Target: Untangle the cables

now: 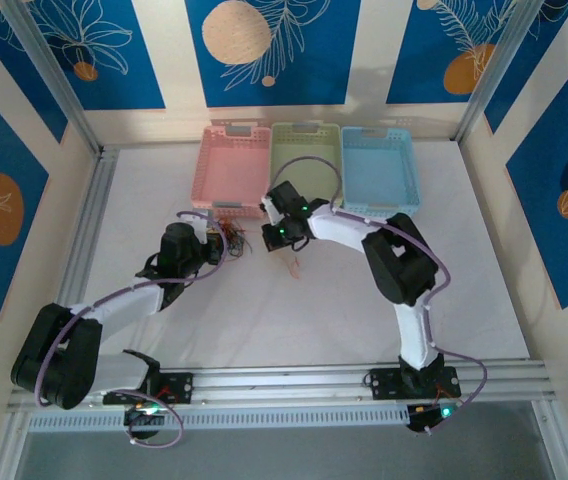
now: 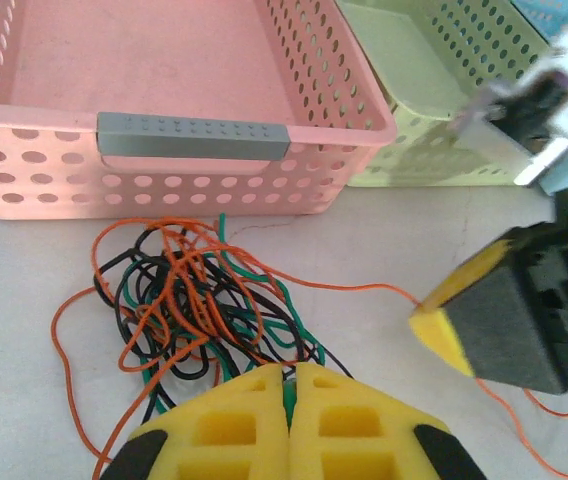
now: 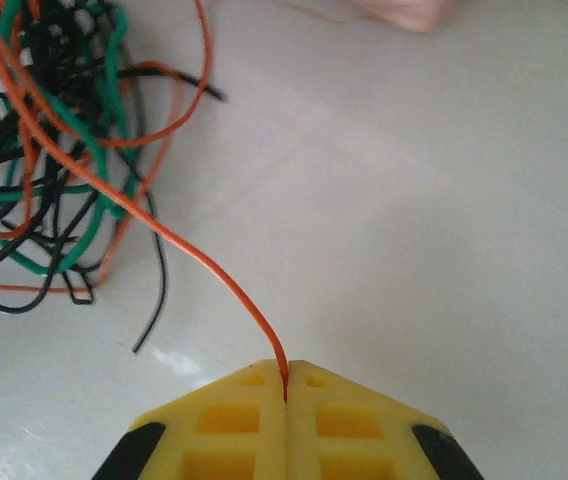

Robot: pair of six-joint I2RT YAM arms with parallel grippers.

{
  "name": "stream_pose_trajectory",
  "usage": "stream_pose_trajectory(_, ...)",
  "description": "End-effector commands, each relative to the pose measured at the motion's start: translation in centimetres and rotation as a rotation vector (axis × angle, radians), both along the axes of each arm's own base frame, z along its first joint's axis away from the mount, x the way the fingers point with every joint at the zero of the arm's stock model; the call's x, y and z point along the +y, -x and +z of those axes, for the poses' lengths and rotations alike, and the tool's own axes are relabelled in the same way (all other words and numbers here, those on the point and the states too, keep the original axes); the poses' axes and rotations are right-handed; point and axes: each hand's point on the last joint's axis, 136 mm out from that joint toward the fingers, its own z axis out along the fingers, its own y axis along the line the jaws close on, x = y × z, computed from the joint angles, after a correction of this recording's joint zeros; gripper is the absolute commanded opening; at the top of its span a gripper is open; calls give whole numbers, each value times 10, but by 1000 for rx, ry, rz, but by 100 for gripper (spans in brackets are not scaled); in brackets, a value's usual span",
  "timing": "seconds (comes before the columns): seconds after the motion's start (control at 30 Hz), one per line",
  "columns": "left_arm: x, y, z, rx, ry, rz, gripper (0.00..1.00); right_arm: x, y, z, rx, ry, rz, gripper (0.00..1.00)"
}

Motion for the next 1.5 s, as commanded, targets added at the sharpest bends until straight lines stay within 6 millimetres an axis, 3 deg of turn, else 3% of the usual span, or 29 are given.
stream_pose_trajectory(0.0,4,-4,4,-19,1,12,0,-50,-31,40,-138,-54,-224,0)
stream_pose_trajectory(0.23,15,-3,6,-28,-11,67,0,-201,-32,52,-179,-221,-810,0)
stream_pose_trajectory(0.33,17,-3,7,-34,-9,76,0,-254,-21,45,-167,-290,-1025,0)
stream_pose_trajectory(0.4,19,-3,6,-34,-10,85,0,-275,-14,36,-145,-318,-1127,0)
stream_pose_trajectory(0.5,23,-3,6,-34,-12,107,0,-287,-8,22,-88,-323,-1202,0)
stream_pose_trajectory(0.77,57,1,9,-57,-22,257,0,-308,0,-7,39,-372,-1317,0)
stream_pose_trajectory(0.87,52,0,8,-50,-18,235,0,-297,-7,-1,38,-376,-1259,0)
stream_pose_trajectory(0.97,54,-1,7,-44,-21,245,0,-299,-6,9,-14,-341,-1255,0)
stream_pose_trajectory(1.07,61,1,7,-49,-29,281,0,-317,3,13,-49,-317,-1325,0)
stream_pose_trajectory(1.17,81,5,7,-52,-39,377,0,-337,13,21,-111,-313,-1386,0)
stream_pose_trajectory(1.33,103,8,1,-26,5,468,0,-360,24,13,-100,-363,-1482,0)
stream_pose_trajectory(1.47,104,6,-2,-9,26,461,0,-374,33,3,-58,-433,-1543,0)
